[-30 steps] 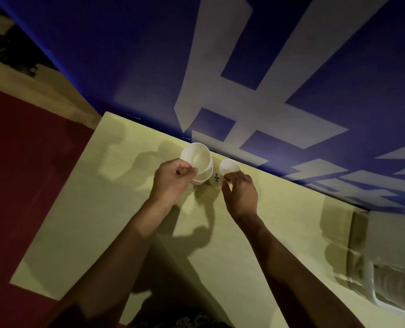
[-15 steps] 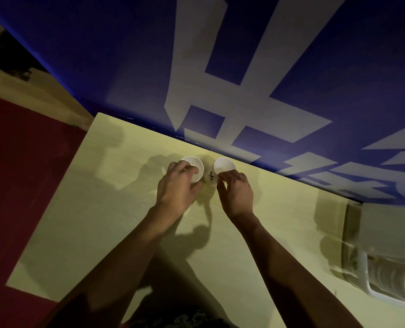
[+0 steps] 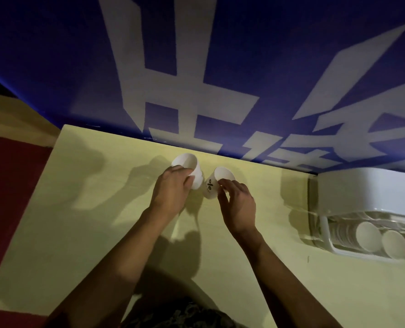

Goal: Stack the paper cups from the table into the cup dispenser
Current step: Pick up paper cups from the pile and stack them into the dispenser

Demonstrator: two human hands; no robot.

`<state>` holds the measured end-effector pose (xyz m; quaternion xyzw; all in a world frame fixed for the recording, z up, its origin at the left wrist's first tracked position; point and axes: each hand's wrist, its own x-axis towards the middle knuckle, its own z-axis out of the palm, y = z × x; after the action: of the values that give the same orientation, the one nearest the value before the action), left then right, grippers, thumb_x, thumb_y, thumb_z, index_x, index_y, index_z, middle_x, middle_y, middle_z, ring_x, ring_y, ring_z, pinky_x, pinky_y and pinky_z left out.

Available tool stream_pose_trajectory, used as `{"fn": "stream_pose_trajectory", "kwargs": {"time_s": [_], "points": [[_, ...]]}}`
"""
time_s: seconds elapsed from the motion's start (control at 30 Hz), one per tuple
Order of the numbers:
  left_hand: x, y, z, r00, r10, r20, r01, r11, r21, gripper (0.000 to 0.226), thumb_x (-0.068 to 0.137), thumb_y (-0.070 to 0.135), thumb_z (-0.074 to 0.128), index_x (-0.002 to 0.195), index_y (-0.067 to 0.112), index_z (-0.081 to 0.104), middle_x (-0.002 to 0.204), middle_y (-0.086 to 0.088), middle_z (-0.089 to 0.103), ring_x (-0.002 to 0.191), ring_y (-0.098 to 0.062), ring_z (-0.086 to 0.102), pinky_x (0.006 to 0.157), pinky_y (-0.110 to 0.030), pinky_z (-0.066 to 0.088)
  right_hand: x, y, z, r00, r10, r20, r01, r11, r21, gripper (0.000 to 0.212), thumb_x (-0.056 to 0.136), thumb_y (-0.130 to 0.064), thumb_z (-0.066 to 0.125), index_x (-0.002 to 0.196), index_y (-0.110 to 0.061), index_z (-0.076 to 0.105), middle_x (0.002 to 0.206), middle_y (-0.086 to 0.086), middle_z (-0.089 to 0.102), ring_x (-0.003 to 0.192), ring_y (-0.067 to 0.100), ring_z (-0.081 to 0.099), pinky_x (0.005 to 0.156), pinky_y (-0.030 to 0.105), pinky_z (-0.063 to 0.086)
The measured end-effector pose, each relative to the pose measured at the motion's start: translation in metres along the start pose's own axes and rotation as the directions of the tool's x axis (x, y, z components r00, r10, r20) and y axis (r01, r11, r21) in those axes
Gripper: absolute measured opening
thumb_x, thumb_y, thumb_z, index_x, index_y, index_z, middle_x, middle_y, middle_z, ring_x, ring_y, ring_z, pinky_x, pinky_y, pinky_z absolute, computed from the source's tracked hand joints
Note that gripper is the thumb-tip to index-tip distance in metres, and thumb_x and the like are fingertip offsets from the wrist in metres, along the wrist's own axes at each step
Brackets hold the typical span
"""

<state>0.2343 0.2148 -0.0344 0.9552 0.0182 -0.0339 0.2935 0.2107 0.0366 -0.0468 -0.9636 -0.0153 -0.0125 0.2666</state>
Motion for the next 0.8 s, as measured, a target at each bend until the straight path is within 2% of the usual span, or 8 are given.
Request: {"fn": "stream_pose_trajectory", "kwargs": {"time_s": [0.1, 0.23, 0.33, 0.43, 0.63, 0.8], "points": [[-0.019, 0.029, 0.008, 0.997, 0.082, -0.004, -0.082, 0.996, -0.018, 0.022, 0.097, 0.021, 0.051, 0.106, 0.011, 0.068, 0.098, -0.007, 0.067, 0.086, -0.019, 0.054, 0.074, -0.028, 0.041, -0.022, 0.017, -0.024, 0.998, 0.035, -0.048, -0.035, 0.999, 0.005, 0.016, 0.091, -0.021, 0.066, 0.107, -0.019, 0.069, 0.102, 0.002, 0.072, 0.090, 0.026, 0.064, 0.067, 0.038, 0.057], [-0.044, 0.068, 0.026, 0.994, 0.105, -0.006, -0.105, 0.994, -0.034, 0.021, 0.096, 0.018, 0.050, 0.103, 0.010, 0.068, 0.096, -0.006, 0.066, 0.083, -0.014, 0.045, 0.072, -0.025, 0.035, -0.051, 0.043, -0.059, 0.990, 0.081, -0.117, -0.075, 0.996, 0.049, 0.016, 0.091, -0.020, 0.066, 0.106, -0.019, 0.069, 0.102, 0.001, 0.072, 0.090, 0.024, 0.063, 0.066, 0.037, 0.056], [-0.061, 0.103, 0.041, 0.990, 0.141, -0.005, -0.141, 0.989, -0.045, 0.019, 0.095, 0.016, 0.053, 0.100, 0.010, 0.070, 0.091, -0.004, 0.065, 0.083, -0.016, 0.049, 0.071, -0.025, 0.034, -0.072, 0.069, -0.087, 0.983, 0.102, -0.151, -0.093, 0.994, 0.064, 0.016, 0.090, -0.019, 0.067, 0.105, -0.019, 0.070, 0.103, 0.001, 0.072, 0.089, 0.023, 0.063, 0.065, 0.037, 0.055], [-0.077, 0.151, 0.054, 0.985, 0.170, -0.013, -0.170, 0.981, -0.096, 0.013, 0.092, 0.015, 0.057, 0.088, 0.014, 0.069, 0.077, 0.006, 0.053, 0.073, -0.014, 0.049, 0.065, -0.026, 0.035, -0.092, 0.102, -0.118, 0.975, 0.104, -0.198, -0.089, 0.993, 0.084, 0.014, 0.088, -0.017, 0.069, 0.101, -0.018, 0.071, 0.100, 0.001, 0.072, 0.087, 0.024, 0.063, 0.064, 0.036, 0.055], [-0.104, 0.252, 0.099, 0.980, 0.196, -0.030, -0.198, 0.966, -0.165, 0.015, 0.091, 0.016, 0.057, 0.096, 0.016, 0.072, 0.090, 0.002, 0.066, 0.079, -0.016, 0.055, 0.071, -0.028, 0.047, -0.126, 0.182, -0.187, 0.964, 0.065, -0.260, -0.056, 0.998, 0.044, 0.008, 0.086, -0.015, 0.069, 0.093, -0.019, 0.069, 0.088, 0.002, 0.069, 0.080, 0.027, 0.060, 0.060, 0.034, 0.051], [-0.126, 0.307, 0.136, 0.979, 0.187, -0.075, -0.197, 0.966, -0.170, 0.013, 0.090, 0.015, 0.059, 0.093, 0.014, 0.071, 0.086, -0.001, 0.065, 0.077, -0.020, 0.056, 0.069, -0.030, 0.047, -0.135, 0.236, -0.238, 0.938, 0.028, -0.346, -0.018, 0.999, 0.033, 0.021, 0.081, -0.005, 0.071, 0.096, -0.019, 0.069, 0.087, -0.001, 0.067, 0.084, 0.022, 0.057, 0.062, 0.028, 0.047]]}}
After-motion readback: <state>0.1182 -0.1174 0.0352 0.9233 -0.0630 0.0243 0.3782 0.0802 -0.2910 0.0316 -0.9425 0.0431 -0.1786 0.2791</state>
